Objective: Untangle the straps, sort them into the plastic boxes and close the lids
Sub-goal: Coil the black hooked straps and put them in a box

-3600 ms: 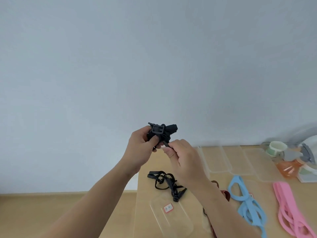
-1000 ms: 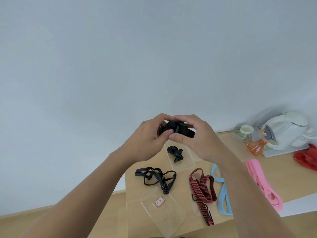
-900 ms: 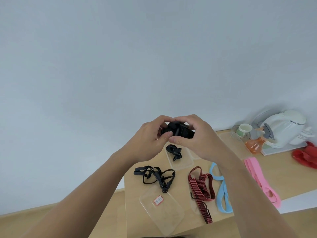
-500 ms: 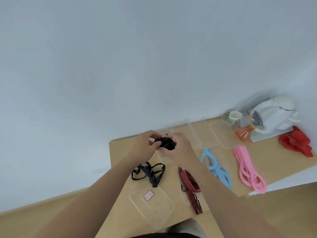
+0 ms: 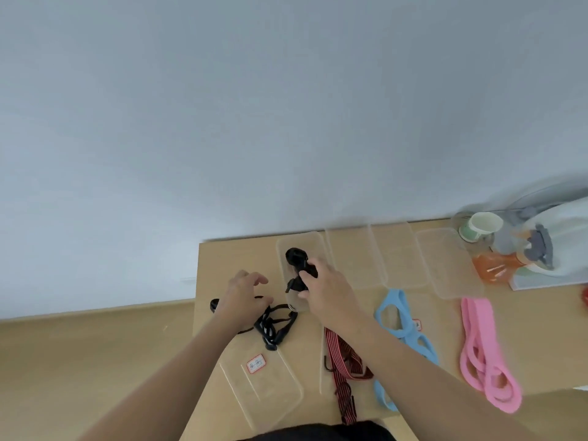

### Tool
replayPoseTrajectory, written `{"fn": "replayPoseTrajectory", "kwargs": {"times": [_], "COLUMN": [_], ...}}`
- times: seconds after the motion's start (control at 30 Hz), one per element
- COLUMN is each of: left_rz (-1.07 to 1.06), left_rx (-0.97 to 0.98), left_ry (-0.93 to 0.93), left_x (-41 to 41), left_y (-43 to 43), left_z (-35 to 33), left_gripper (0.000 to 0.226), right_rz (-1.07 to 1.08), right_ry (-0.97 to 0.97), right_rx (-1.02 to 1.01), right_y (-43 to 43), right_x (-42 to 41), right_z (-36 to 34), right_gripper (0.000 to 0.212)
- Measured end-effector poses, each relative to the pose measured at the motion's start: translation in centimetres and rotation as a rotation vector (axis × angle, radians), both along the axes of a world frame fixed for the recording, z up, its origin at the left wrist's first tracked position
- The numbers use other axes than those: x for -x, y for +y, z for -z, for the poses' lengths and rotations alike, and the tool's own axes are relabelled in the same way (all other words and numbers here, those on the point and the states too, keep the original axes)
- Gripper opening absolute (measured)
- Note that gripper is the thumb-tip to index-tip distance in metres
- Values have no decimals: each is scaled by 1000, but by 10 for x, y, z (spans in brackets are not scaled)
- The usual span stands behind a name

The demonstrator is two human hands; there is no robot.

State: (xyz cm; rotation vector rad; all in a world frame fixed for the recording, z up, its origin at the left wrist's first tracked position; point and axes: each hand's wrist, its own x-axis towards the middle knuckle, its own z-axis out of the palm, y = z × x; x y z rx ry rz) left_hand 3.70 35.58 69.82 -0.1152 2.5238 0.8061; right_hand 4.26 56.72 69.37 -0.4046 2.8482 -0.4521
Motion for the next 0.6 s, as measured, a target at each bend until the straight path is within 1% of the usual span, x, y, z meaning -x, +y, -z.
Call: {"fn": "replayPoseTrajectory", "kwargs": {"times": [0.07, 0.17, 0.27, 0.37, 0.47, 0.57, 0.6], "left_rz": [-17, -20, -44, -75, -99, -137, -142], "left_rx": [-15, -91, -143, -112, -85, -59, -38], "left_ry": [29, 78, 10, -9, 0, -4, -2], "left_x": [-3, 0, 10, 16, 18, 22, 23], "left_y": [3, 18, 37, 47, 49, 51, 53], "left_z": [0, -6, -10, -5, 0, 2, 2], "left_gripper": [39, 41, 46, 45, 36, 17, 11], "right_rz": [-12, -24, -26, 4, 30, 67, 89], "right_ry": [-38, -62, -80, -59, 3, 43, 40], "right_rx": [-21, -59, -109, -120, -77, 33, 57], "right_y": [4, 7, 3, -2, -4, -3, -3], "right_x": [1, 6, 15, 19, 18, 15, 15], "right_z": [6, 10, 10, 7, 8, 21, 27], "right_gripper": [34, 24, 24, 22, 28, 15, 14]}}
